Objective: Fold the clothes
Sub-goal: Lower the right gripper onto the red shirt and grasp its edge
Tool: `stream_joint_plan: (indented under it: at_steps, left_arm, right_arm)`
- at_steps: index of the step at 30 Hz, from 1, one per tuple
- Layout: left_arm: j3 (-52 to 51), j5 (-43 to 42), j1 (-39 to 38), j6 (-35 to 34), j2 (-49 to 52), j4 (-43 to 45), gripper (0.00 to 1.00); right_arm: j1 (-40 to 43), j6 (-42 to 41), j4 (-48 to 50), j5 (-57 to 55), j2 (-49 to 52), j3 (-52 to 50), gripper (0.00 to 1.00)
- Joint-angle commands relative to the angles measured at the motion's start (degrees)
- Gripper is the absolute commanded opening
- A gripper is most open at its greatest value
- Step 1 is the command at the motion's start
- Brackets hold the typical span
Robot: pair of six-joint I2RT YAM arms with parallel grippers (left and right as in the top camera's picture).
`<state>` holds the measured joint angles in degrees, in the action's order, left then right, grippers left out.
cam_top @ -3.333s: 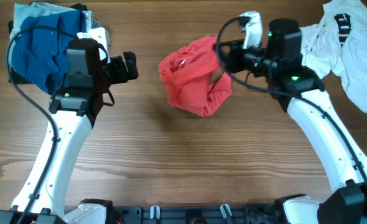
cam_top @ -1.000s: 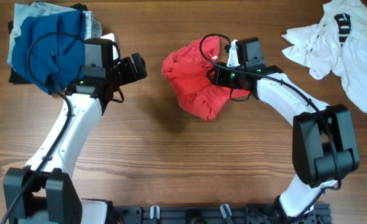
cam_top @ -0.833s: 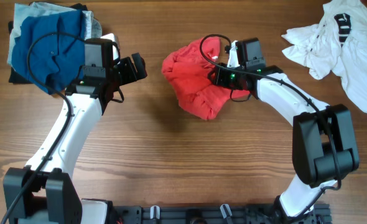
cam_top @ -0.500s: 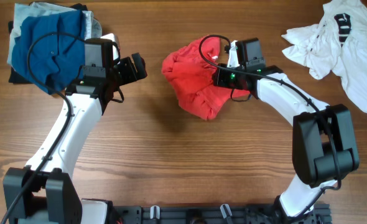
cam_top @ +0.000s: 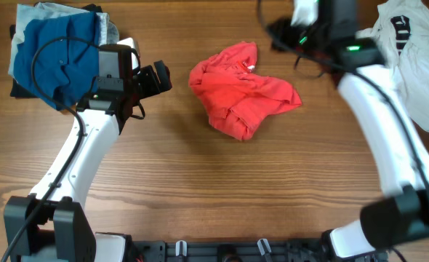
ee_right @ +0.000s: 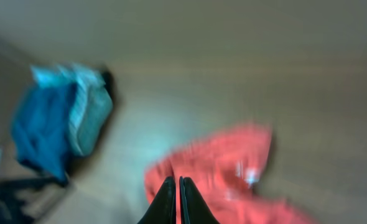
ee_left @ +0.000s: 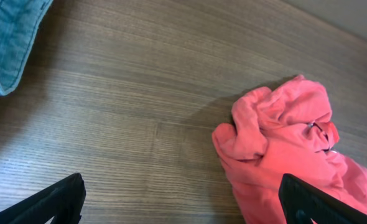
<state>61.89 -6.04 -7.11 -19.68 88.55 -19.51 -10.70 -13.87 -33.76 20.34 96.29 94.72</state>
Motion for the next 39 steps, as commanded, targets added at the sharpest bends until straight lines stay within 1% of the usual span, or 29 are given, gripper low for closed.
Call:
stream_joint_plan:
  at_steps: [1, 3, 5, 6, 7, 8, 9, 11, 13, 17, 20, 24, 26, 29, 32, 35, 37, 39]
  left_arm:
    - [1.1, -3.7, 0.2, 0.7, -1.9, 1.3, 1.00]
    - [1.1, -5.8, 0.2, 3.4, -2.9, 1.9, 1.00]
    - [1.1, -5.9, 0.2, 4.5, -3.7, 1.9, 1.00]
    - [1.1, -5.9, 0.2, 4.5, -4.0, 1.9, 1.00]
    - [1.1, -5.9, 0.3, 4.5, -4.0, 1.9, 1.00]
    - [1.1, -5.9, 0.3, 4.5, -4.0, 1.8, 1.00]
    - [1.1, -5.9, 0.3, 4.5, -4.0, 1.7, 1.00]
    - [1.1, -5.9, 0.3, 4.5, -4.0, 1.0, 1.00]
    - [1.1, -5.6, 0.3, 4.5, -4.0, 0.6, 1.00]
    - [1.1, -3.9, 0.3, 4.5, -4.0, -0.7, 1.00]
    - [1.1, -3.9, 0.3, 4.5, -4.0, -1.8, 1.00]
    - [1.1, -3.5, 0.3, 4.5, -4.0, -2.7, 1.00]
    - [1.1, -3.5, 0.3, 4.5, -4.0, -2.7, 1.00]
    - [1.1, -3.3, 0.3, 4.5, -4.0, -2.6, 1.00]
    - [1.1, -3.3, 0.3, 4.5, -4.0, -2.6, 1.00]
    - [1.1, -3.3, 0.3, 4.5, -4.0, -2.6, 1.00]
    - [1.1, -3.3, 0.3, 4.4, -4.0, -2.6, 1.00]
    - [1.1, -3.3, 0.3, 4.5, -4.0, -2.6, 1.00]
  right_arm:
    - [1.5, 4.0, -6.0, 0.2, -3.2, 10.9, 0.04]
    - [1.8, 5.0, -10.0, 0.0, -3.3, 14.5, 0.04]
    - [1.8, 4.9, -13.9, 0.1, -3.3, 15.6, 0.04]
    - [1.8, 4.7, -16.2, 0.1, -3.1, 15.4, 0.07]
    - [1.7, 4.7, -18.8, 0.3, -2.6, 15.4, 0.25]
    - [1.7, 4.4, -21.4, 0.3, -1.7, 15.4, 0.46]
    - [1.5, 4.2, -24.1, 0.5, -0.6, 15.4, 0.56]
    - [0.9, 3.0, -28.6, 0.9, 2.1, 15.4, 0.64]
    - [0.0, 3.0, -31.8, 1.8, 5.4, 15.4, 0.70]
    - [-3.4, 3.0, -32.8, 2.2, 12.9, 15.3, 0.75]
    - [-5.2, 3.0, -32.6, 2.2, 19.0, 15.3, 0.76]
    - [-6.4, 3.5, -32.9, 2.2, 25.7, 15.3, 0.75]
    - [-7.1, 4.7, -33.5, 2.2, 27.9, 15.2, 0.73]
    - [-7.9, 5.5, -33.6, 1.8, 29.0, 14.4, 0.72]
    - [-8.4, 4.8, -32.2, -1.4, 29.0, 12.6, 0.72]
    - [-8.4, 5.0, -29.0, -3.7, 29.0, 10.4, 0.73]
    - [-8.4, 6.9, -26.4, -5.3, 29.0, 9.0, 0.73]
    - [-8.4, 10.6, -23.6, -7.0, 29.0, 7.6, 0.72]
